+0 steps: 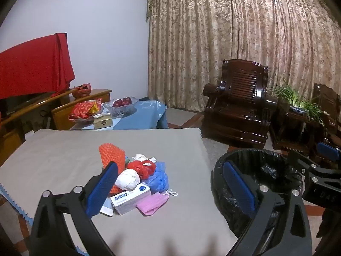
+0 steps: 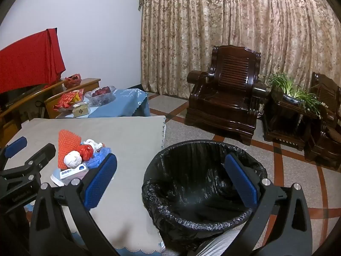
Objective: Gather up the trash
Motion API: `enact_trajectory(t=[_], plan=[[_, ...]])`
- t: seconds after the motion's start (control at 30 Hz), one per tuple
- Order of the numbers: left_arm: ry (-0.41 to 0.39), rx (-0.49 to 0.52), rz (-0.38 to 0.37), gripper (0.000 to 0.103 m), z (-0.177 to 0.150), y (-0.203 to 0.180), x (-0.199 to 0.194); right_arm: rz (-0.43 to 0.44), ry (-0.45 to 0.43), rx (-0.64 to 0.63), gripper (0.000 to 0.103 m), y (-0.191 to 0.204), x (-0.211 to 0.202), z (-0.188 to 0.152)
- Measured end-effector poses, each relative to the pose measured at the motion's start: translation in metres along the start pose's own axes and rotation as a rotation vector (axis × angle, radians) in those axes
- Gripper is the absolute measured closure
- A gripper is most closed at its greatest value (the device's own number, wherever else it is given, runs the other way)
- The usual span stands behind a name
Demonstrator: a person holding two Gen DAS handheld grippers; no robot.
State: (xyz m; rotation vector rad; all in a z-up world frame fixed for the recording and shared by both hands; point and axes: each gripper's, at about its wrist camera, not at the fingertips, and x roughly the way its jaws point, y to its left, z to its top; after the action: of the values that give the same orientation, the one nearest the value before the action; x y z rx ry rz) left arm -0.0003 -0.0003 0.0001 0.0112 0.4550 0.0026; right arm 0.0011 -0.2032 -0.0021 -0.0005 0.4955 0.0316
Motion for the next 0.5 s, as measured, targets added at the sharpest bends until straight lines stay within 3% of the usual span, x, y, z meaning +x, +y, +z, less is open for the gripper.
enact_trajectory(t=[0.5], plan=[[0.002,0.001,-0.002,0.006,0.0000,0.0003,-0.0004,-0.002,0.000,-0.002,0.005,0.0014,0.0005,-0.0001]])
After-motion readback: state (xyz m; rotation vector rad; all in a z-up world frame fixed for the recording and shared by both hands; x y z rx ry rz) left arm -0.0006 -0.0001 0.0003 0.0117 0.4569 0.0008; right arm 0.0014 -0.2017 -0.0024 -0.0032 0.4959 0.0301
